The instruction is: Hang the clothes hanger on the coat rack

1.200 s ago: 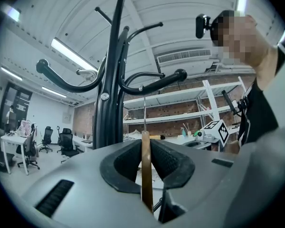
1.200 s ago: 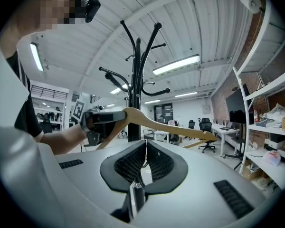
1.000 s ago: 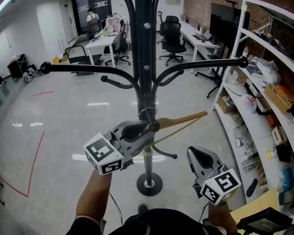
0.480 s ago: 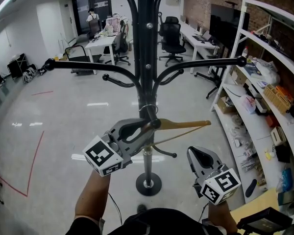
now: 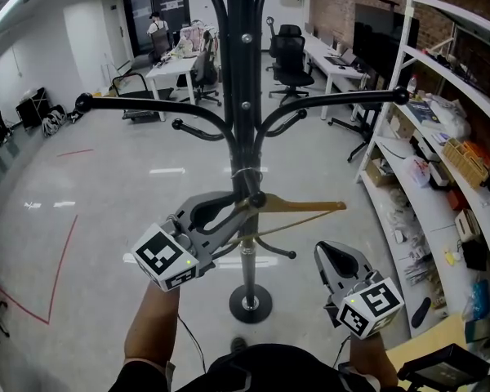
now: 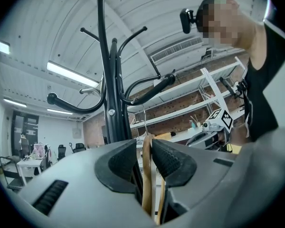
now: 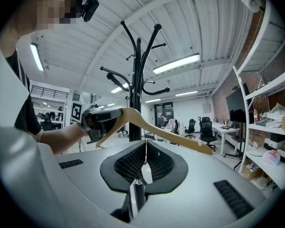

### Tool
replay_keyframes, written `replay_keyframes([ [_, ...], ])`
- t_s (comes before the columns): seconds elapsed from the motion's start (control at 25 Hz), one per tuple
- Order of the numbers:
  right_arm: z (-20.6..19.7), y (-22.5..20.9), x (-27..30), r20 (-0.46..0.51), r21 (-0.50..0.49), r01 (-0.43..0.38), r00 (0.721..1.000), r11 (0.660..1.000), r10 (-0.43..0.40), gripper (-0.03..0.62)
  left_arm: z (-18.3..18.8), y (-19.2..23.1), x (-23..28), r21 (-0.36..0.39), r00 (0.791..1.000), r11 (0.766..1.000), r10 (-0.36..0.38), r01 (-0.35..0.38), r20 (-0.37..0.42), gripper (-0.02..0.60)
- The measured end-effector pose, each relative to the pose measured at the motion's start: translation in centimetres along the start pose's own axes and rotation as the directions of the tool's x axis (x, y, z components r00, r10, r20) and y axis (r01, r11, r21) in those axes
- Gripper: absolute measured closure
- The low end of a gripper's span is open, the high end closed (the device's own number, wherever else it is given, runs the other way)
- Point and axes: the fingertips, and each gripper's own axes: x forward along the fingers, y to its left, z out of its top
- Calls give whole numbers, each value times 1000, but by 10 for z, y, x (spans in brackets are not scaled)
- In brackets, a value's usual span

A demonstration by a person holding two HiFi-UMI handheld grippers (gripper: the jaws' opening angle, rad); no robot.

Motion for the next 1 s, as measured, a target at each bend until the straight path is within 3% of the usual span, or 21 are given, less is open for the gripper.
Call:
replay_keyframes([
  [0.48,-1,0,-12,22,14,-51,998,999,51,585,19,8,-27,16,990,990,138,-139,6,494],
  [0.68,-7,-2,-25,36,17,-92,995,996,91,585,39,-19,-60,58,983,983,172,-176,67,494],
  [0.84,-9,2,-36,42,20,-125,991,992,124,585,45,-37,-87,66,963,961,265,-268,48,494],
  [1.0,-11,6,-48,50,19,-152,987,988,151,585,42,-56,-115,-46,926,928,371,-369,69,495],
])
